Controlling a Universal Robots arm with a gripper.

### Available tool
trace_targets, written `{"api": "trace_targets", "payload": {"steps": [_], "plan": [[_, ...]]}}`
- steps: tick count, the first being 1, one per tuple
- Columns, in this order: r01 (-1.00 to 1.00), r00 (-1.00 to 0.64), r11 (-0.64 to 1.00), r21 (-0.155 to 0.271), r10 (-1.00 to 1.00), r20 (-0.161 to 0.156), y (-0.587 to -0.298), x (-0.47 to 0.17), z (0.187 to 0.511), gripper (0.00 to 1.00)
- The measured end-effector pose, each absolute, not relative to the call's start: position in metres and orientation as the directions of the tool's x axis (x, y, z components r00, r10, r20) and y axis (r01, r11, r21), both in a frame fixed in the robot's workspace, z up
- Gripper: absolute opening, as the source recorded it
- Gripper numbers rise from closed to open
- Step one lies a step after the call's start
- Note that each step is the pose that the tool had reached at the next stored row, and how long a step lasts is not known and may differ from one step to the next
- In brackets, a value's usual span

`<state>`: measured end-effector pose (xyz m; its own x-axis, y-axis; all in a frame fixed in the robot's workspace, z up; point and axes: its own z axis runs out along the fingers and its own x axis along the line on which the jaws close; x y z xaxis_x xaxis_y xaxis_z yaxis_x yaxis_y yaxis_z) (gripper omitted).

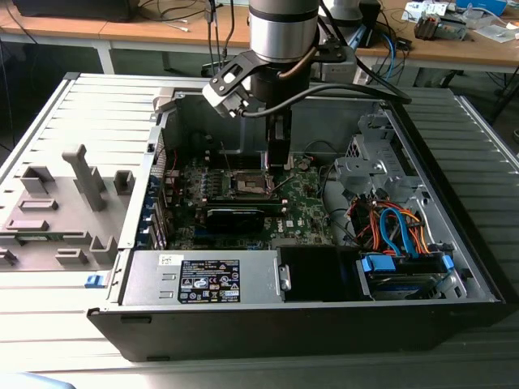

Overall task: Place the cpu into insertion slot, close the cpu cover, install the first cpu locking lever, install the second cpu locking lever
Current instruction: 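Place the cpu into insertion slot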

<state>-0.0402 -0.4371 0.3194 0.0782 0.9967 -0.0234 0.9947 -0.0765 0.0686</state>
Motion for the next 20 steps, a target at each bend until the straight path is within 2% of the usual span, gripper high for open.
{"api": "trace_targets", "payload": {"steps": [20], "plan": [[0.992,0.110,-0.108,0.069,0.994,-0.026,-0.4371,-0.0402,0.3192,0.55]]}}
